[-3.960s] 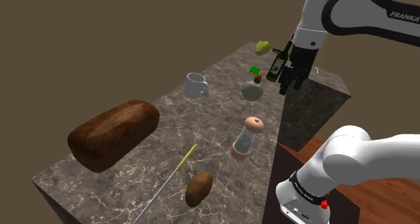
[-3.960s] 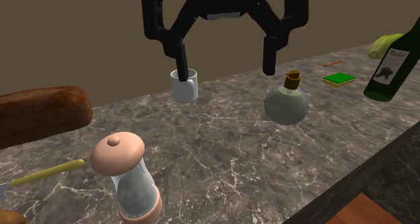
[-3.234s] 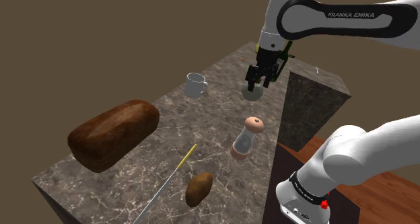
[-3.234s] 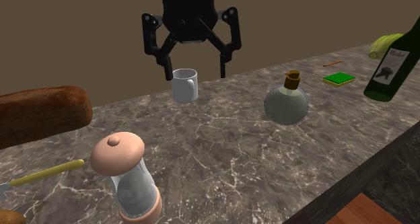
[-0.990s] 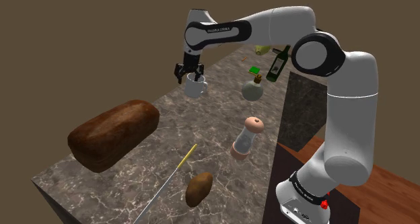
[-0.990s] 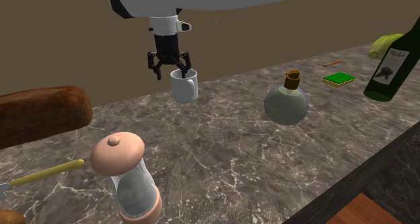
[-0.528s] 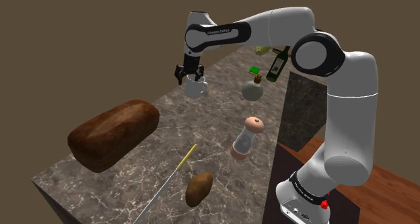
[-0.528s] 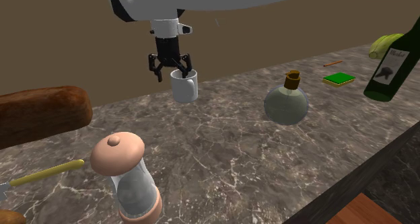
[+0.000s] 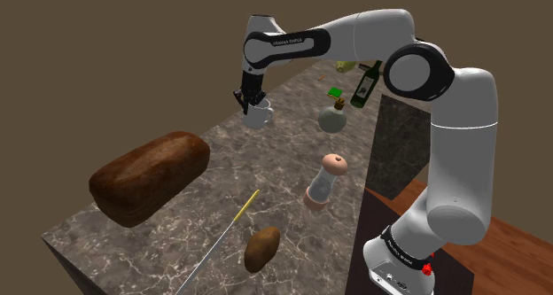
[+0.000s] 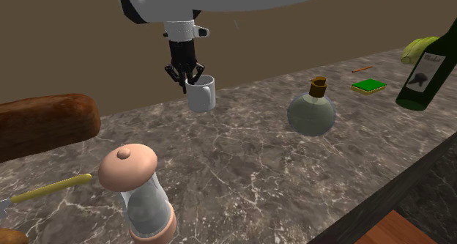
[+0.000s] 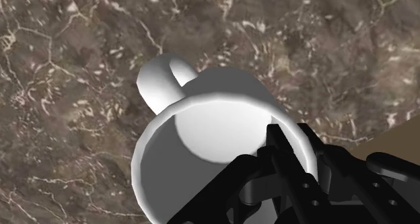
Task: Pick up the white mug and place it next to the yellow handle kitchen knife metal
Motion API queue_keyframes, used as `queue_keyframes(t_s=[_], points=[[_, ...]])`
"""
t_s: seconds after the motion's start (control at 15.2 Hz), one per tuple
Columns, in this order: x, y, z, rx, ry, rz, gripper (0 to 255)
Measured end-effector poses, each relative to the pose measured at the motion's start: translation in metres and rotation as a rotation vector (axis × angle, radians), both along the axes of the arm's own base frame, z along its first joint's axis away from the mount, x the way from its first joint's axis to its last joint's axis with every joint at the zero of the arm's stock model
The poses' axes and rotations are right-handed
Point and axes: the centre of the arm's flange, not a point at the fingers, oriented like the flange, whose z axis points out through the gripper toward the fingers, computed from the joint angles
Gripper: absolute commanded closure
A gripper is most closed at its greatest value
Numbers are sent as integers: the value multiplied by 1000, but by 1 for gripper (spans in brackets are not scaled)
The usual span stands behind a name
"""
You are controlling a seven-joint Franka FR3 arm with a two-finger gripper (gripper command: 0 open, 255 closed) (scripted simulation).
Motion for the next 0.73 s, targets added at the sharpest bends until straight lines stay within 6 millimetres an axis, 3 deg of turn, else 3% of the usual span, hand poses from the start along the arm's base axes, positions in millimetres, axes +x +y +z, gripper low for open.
queue_keyframes(t_s=[0.26, 0.73], points=[[0, 0, 3, 0, 0, 0, 255], [0, 1, 37, 0, 0, 0, 255]])
